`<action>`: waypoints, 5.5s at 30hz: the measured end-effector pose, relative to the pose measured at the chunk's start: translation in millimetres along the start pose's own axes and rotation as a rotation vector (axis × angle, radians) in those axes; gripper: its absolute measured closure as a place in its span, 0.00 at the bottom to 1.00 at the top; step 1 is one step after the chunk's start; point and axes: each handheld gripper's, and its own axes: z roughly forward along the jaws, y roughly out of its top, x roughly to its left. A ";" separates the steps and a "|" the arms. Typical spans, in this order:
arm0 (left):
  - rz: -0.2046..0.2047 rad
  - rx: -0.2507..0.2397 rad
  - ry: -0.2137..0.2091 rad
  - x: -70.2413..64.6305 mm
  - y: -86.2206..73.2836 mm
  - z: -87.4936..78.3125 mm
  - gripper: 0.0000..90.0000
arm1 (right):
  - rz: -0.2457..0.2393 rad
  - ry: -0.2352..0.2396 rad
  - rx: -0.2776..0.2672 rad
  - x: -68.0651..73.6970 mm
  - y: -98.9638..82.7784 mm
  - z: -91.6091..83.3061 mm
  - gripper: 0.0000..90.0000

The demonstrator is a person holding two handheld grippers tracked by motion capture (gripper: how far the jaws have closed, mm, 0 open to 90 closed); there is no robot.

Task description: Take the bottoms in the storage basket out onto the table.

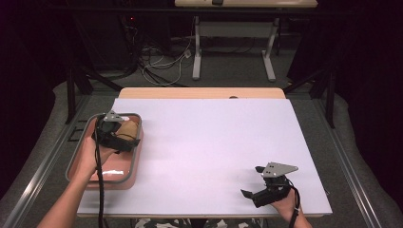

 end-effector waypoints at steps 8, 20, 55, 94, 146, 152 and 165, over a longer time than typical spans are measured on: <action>-0.036 0.022 0.024 14.0 0.0 7.5 0.00 | -0.005 0.002 0.003 0.2 0.1 0.5 0.01; -0.058 0.049 0.057 32.5 3.2 18.6 0.00 | -0.002 0.001 0.008 -0.2 -0.5 1.4 0.01; -0.135 0.206 0.012 56.0 -5.8 61.5 0.00 | 0.004 0.009 -0.001 -0.4 -0.4 1.5 0.01; -0.092 0.329 -0.003 52.8 -6.0 90.0 0.13 | 0.003 0.016 0.011 -0.5 -0.3 3.0 0.01; -0.064 0.275 0.023 40.4 -8.1 70.5 0.32 | 0.005 0.006 0.012 -0.8 -0.6 2.6 0.01; -0.091 0.244 0.024 43.1 -13.3 63.1 0.32 | 0.008 0.001 0.009 -0.9 -0.8 2.2 0.01; -0.119 0.186 0.041 45.1 -15.5 48.7 0.32 | 0.016 0.010 0.012 -1.1 -0.9 4.0 0.01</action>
